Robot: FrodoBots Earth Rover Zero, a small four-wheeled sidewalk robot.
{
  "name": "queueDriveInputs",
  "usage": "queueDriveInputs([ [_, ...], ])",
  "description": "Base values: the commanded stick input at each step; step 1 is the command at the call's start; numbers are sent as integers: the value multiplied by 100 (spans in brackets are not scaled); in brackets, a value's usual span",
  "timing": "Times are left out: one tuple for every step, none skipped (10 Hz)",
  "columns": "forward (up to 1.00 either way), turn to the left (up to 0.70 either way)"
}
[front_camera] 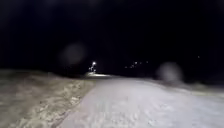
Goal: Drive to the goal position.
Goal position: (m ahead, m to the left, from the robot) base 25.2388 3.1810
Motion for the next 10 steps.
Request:
queueDriveInputs([
  [100, 8],
  [100, 15],
  [100, 11],
  [100, 9],
  [100, 9],
  [100, 10],
  [100, 9],
  [100, 9],
  [100, 21],
  [100, 19],
])
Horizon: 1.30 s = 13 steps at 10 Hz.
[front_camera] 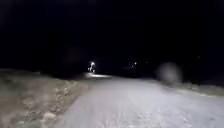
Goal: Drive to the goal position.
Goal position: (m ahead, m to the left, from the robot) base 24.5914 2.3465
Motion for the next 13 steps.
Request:
queueDriveInputs([
  [100, 15],
  [100, 21],
  [100, 20],
  [100, 10],
  [100, 7],
  [100, 7],
  [100, 7],
  [100, 6],
  [100, 5],
  [100, 4],
  [100, 4],
  [100, 3],
  [100, 2],
])
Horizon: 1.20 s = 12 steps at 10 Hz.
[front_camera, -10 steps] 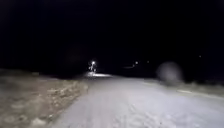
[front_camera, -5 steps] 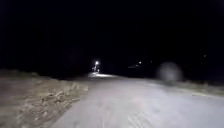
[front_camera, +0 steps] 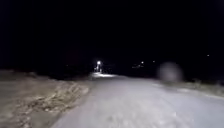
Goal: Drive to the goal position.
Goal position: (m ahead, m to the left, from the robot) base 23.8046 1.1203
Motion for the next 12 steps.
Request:
queueDriveInputs([
  [100, 2],
  [100, 2],
  [100, 2],
  [100, 2],
  [100, 0],
  [100, -2],
  [100, -4],
  [100, -5],
  [100, -4],
  [100, -1],
  [100, 0],
  [100, 0],
])
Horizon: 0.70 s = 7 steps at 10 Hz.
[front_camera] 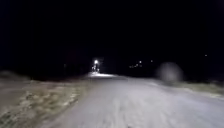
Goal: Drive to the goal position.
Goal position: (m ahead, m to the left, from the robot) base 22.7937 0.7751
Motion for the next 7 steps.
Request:
queueDriveInputs([
  [100, 0],
  [100, 3],
  [100, 6],
  [100, 11],
  [100, 11],
  [100, 12],
  [100, 17],
])
